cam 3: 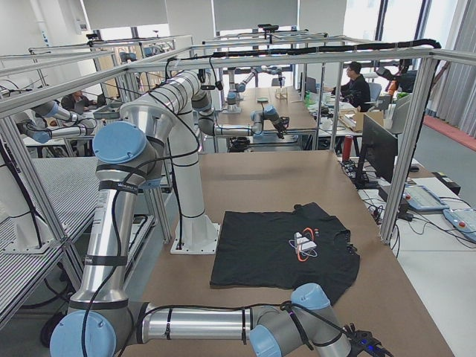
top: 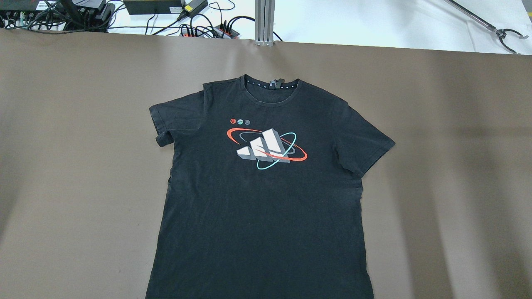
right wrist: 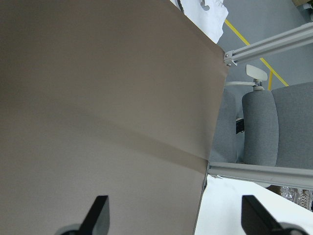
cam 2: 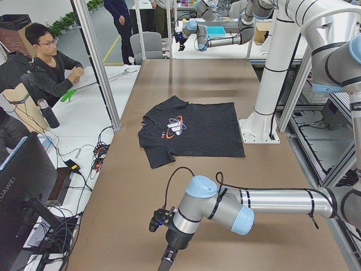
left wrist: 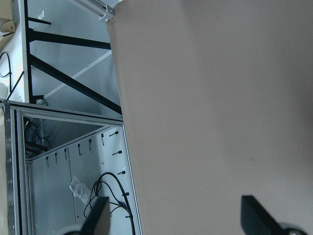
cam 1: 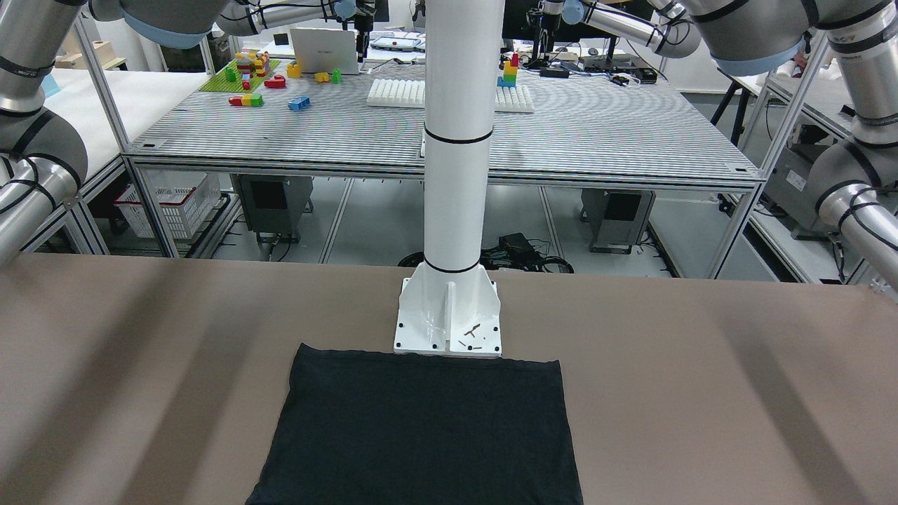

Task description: Fold clothes

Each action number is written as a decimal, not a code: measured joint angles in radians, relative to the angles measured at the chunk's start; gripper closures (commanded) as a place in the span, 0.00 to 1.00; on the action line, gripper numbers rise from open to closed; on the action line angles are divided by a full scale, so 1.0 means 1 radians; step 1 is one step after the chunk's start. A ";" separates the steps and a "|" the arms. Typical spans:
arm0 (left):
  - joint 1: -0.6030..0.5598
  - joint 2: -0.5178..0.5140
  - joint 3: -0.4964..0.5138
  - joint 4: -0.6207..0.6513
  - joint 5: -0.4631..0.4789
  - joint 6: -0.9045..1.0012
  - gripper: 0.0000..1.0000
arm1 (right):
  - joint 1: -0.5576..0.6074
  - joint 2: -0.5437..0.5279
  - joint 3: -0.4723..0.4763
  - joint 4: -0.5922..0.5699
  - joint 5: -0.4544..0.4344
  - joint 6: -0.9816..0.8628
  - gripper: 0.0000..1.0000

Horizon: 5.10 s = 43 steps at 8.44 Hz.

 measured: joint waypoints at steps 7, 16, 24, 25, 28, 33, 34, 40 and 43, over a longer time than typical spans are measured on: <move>0.005 0.002 0.004 -0.004 0.002 -0.010 0.06 | -0.243 0.128 -0.001 0.120 0.362 0.657 0.08; 0.003 0.003 0.024 -0.005 0.001 -0.035 0.06 | -0.521 0.328 -0.210 0.229 0.335 1.000 0.33; 0.006 0.000 0.022 -0.016 0.001 -0.061 0.06 | -0.542 0.392 -0.304 0.236 0.282 0.996 1.00; 0.006 0.000 0.021 -0.016 0.001 -0.061 0.06 | -0.541 0.398 -0.298 0.236 0.283 0.994 1.00; 0.005 0.002 0.021 -0.016 0.001 -0.061 0.06 | -0.571 0.402 -0.180 0.226 0.287 1.017 1.00; 0.004 0.006 0.025 -0.016 0.002 -0.072 0.06 | -0.704 0.544 -0.181 0.155 0.154 1.168 1.00; 0.005 0.008 0.025 -0.015 0.002 -0.078 0.06 | -0.711 0.585 -0.215 0.141 0.131 1.169 1.00; 0.008 0.013 0.019 -0.018 -0.075 -0.096 0.06 | -0.753 0.657 -0.295 0.138 0.083 1.186 0.05; 0.035 -0.023 -0.008 -0.061 -0.306 -0.220 0.06 | -0.785 0.553 -0.161 0.134 0.082 1.190 0.05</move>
